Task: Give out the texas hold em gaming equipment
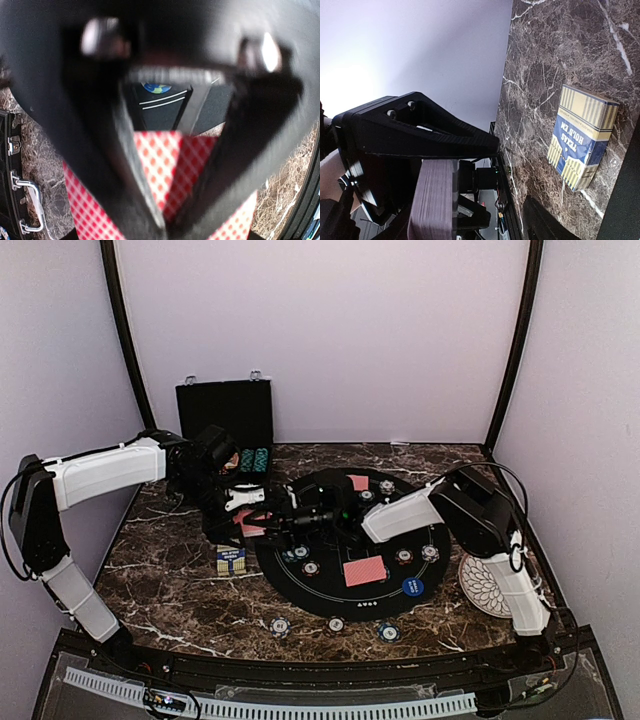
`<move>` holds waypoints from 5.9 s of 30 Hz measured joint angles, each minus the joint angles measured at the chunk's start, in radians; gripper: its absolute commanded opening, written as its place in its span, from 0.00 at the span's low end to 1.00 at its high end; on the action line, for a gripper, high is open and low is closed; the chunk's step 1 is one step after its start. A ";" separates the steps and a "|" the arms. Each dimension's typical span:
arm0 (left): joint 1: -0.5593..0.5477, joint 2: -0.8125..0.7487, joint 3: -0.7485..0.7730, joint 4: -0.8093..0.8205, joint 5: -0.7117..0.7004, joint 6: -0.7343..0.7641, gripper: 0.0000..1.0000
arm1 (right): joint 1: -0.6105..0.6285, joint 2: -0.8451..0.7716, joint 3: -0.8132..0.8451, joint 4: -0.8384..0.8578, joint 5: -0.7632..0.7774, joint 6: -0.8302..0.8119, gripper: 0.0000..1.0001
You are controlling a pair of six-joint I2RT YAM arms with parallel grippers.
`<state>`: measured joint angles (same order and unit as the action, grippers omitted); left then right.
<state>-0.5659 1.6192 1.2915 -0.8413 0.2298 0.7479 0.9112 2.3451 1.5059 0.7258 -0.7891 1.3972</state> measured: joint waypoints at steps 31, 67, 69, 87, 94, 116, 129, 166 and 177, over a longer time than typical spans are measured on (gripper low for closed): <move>-0.005 0.003 0.000 -0.005 -0.005 0.000 0.00 | -0.052 -0.184 -0.156 -0.076 -0.008 -0.082 0.17; -0.005 0.003 -0.016 0.006 -0.059 0.011 0.00 | -0.269 -0.303 -0.312 -0.146 -0.051 -0.134 0.00; -0.005 0.003 -0.016 0.006 -0.059 0.011 0.00 | -0.269 -0.283 -0.254 -0.193 -0.042 -0.164 0.00; -0.005 0.003 -0.019 0.005 -0.058 0.011 0.00 | -0.219 0.075 0.262 -0.494 0.188 -0.267 0.00; -0.005 0.002 -0.031 0.005 -0.056 0.012 0.00 | -0.209 0.143 0.372 -0.579 0.241 -0.288 0.13; -0.005 0.002 -0.036 0.005 -0.055 0.012 0.00 | -0.202 0.041 0.312 -0.778 0.341 -0.451 0.94; -0.005 0.002 -0.036 0.004 -0.050 0.011 0.00 | -0.182 -0.321 -0.016 -0.637 0.423 -0.463 0.99; -0.001 0.000 -0.003 -0.024 -0.052 -0.001 0.00 | 0.014 -0.436 -0.321 -0.297 0.355 -0.243 0.85; -0.002 -0.001 0.002 -0.021 -0.027 -0.003 0.00 | -0.010 -0.453 -0.466 -0.200 0.325 -0.191 0.82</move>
<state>-0.5678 1.6184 1.2938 -0.8627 0.2028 0.7444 0.9009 1.8923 1.0401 0.5259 -0.4637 1.2060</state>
